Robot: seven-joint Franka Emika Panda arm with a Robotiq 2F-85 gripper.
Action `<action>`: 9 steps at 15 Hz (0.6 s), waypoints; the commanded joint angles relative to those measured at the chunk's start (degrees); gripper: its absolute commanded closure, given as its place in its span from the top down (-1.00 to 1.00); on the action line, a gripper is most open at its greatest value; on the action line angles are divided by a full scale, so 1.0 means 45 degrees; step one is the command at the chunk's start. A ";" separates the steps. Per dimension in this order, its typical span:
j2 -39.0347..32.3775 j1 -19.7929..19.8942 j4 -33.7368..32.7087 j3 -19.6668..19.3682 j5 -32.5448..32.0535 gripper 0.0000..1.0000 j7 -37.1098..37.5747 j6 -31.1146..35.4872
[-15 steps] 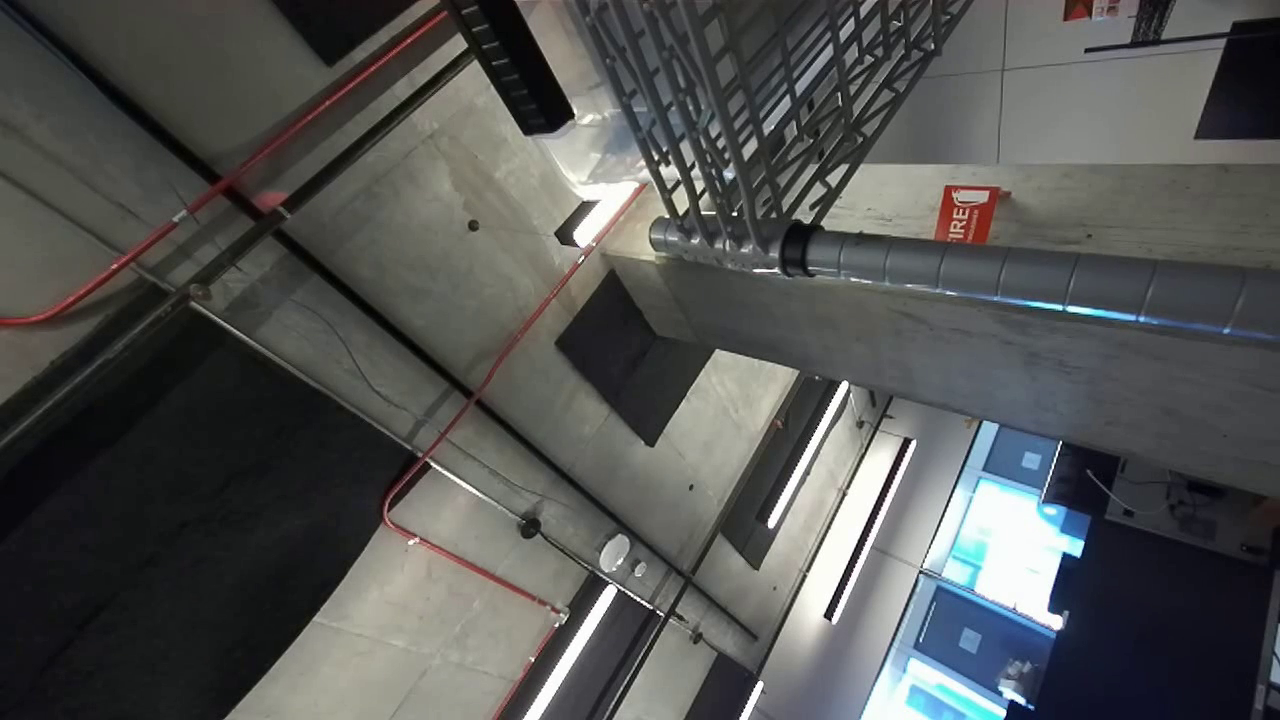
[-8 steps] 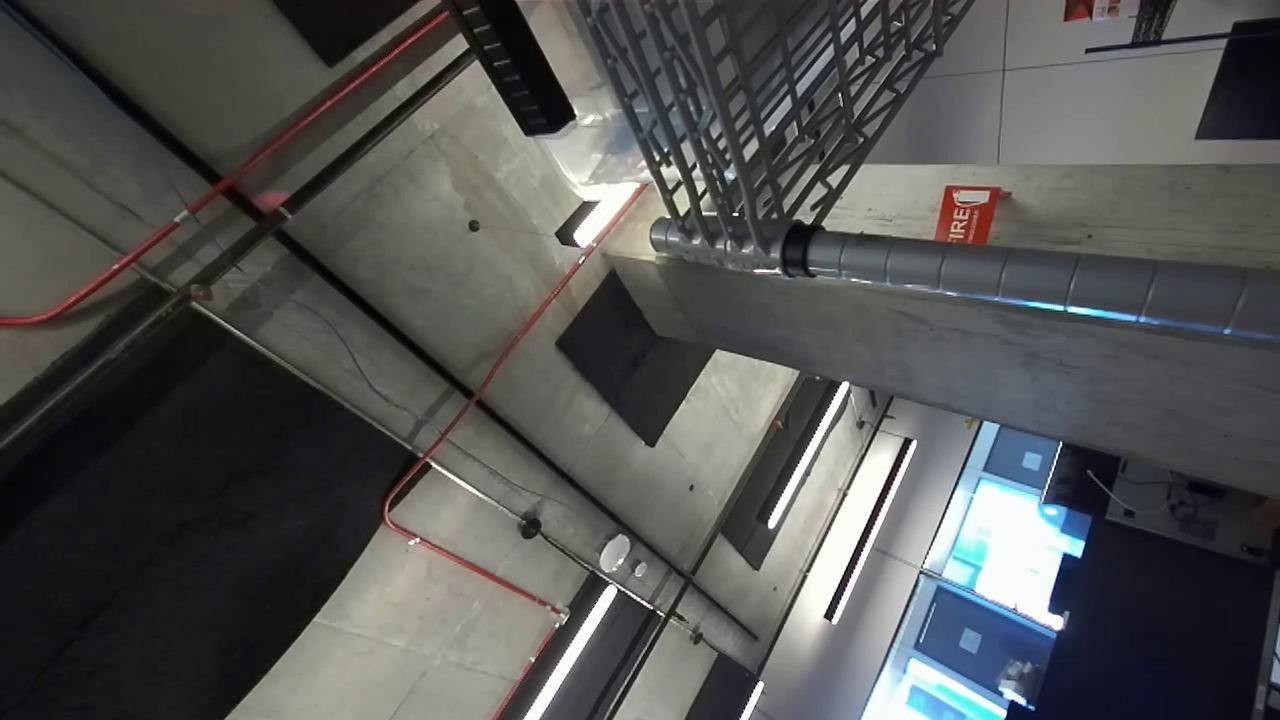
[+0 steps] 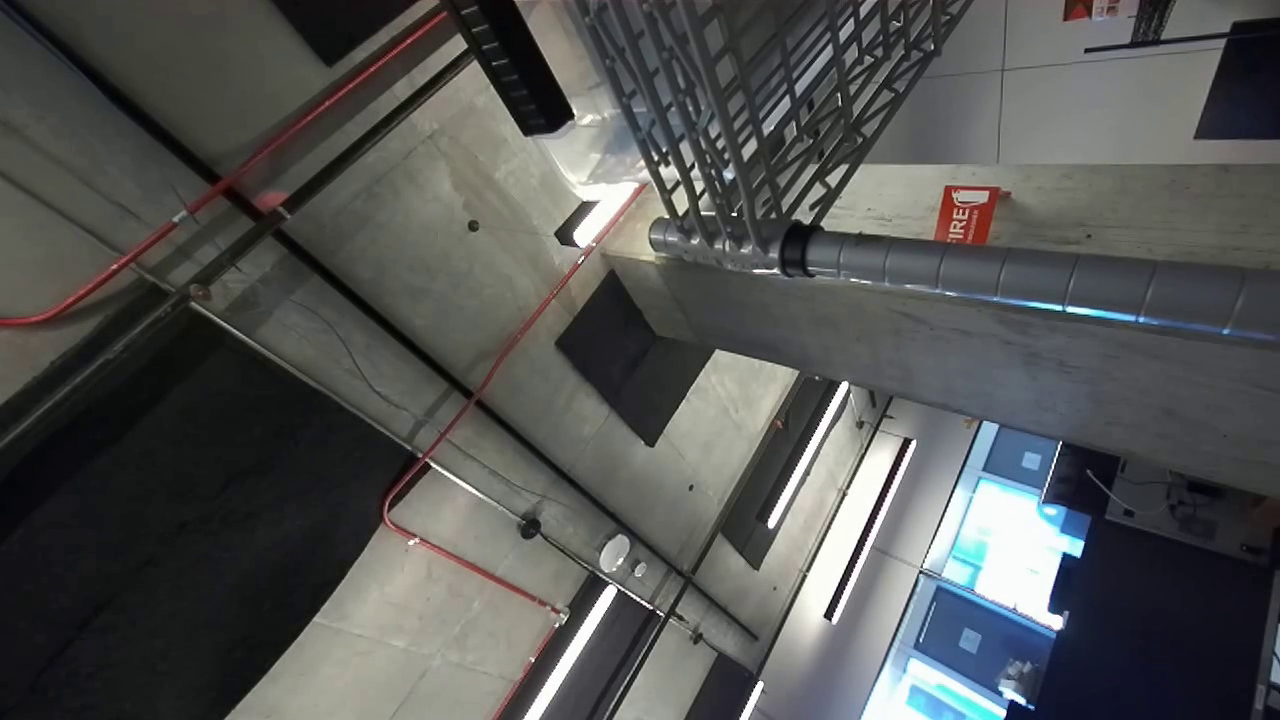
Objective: Pick the object and move it slightly up on the shelf
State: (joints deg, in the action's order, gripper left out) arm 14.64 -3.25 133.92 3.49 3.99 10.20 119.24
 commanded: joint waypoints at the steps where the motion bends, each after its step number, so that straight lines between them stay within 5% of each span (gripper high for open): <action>1: -0.2863 0.0273 -0.1349 -0.0034 -0.0173 1.00 0.0180 0.1576; 9: -0.8661 0.0043 -0.3535 -0.0906 -0.1308 1.00 0.1360 0.4691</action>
State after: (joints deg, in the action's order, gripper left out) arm -17.02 -1.59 123.25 1.13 0.82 14.37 137.33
